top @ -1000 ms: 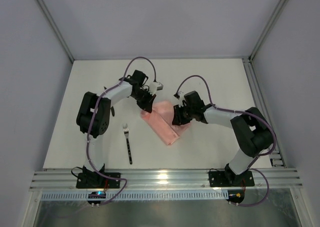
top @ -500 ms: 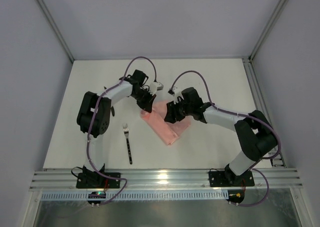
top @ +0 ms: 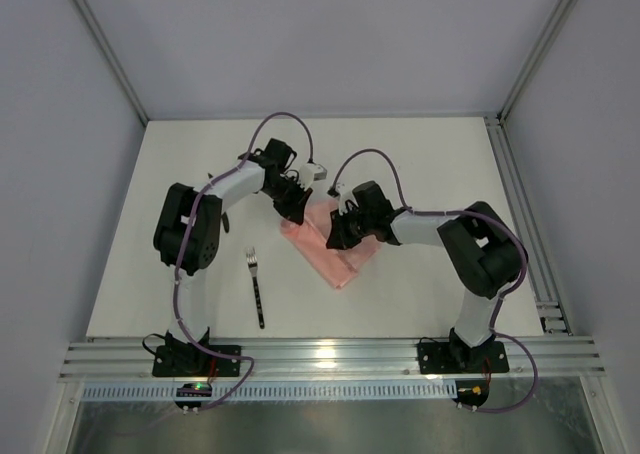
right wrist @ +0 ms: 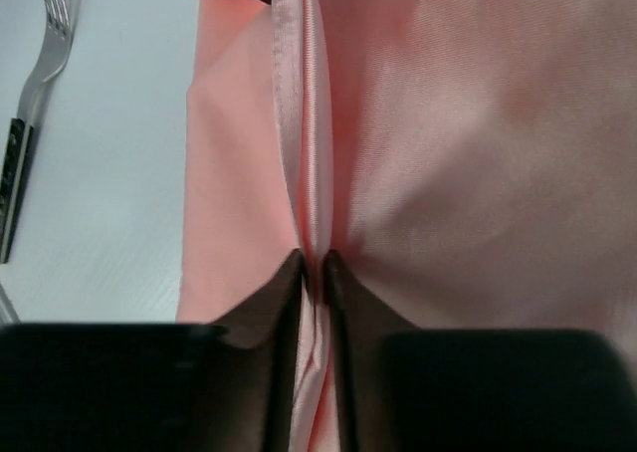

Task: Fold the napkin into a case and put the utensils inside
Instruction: Fold the lower triangle-folded napkin at the center of the board.

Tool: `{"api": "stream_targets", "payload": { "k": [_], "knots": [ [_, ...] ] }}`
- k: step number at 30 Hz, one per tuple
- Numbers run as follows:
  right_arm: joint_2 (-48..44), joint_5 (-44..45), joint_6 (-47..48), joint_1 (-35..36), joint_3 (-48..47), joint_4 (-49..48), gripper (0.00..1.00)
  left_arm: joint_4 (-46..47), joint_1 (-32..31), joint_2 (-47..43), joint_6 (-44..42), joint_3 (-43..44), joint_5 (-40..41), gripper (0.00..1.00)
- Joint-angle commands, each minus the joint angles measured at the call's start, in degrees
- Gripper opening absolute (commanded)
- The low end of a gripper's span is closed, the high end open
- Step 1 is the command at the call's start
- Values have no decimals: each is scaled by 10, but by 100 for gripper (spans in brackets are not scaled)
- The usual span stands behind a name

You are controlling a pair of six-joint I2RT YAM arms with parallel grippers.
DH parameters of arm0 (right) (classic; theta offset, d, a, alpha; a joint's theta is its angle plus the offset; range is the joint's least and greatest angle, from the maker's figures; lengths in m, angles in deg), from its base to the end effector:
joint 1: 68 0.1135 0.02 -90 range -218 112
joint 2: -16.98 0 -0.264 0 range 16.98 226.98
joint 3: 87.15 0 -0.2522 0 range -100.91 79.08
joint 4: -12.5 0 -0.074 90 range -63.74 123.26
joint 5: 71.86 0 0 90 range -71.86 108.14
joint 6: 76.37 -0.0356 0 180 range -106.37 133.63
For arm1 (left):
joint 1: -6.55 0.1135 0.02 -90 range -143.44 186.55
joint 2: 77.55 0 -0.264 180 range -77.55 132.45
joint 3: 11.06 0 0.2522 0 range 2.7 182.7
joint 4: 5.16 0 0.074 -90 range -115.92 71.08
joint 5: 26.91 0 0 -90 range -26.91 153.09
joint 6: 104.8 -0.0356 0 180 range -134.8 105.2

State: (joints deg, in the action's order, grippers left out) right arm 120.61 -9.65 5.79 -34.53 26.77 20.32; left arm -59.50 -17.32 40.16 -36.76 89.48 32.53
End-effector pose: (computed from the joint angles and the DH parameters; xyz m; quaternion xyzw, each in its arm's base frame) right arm 0.2880 0.2103 0.1413 -0.2881 0.8554 0.3379 0.2665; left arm 0.3739 -0.1853 0.1735 0.4097 0.8605 -0.2627 0.1506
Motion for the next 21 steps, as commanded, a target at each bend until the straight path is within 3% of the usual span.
{"api": "stream_targets", "payload": {
  "k": [1, 2, 3, 4, 9, 15, 21],
  "knots": [
    [10, -6, -11, 1, -9, -19, 5, -4, -1, 0, -13, 22, 1, 7],
    [9, 0, -14, 2, -9, -17, 4, 0, -1, -1, -13, 22, 13, 12],
    [5, 5, -16, 1, -8, -15, 4, 2, -1, -4, -13, 23, 21, 27],
    [4, 12, -19, 0, -9, -7, 4, 7, 0, -6, -14, 24, 30, 33],
    [16, 24, -38, -12, -4, -2, 4, 46, 2, -36, -16, 32, 103, 50],
    [25, 10, -82, -27, 15, -38, 4, 79, 9, -54, 3, 30, 166, 52],
    [34, -2, -99, -27, 10, -48, 4, 94, 8, -28, 17, 9, 165, 49]
  ]
}}
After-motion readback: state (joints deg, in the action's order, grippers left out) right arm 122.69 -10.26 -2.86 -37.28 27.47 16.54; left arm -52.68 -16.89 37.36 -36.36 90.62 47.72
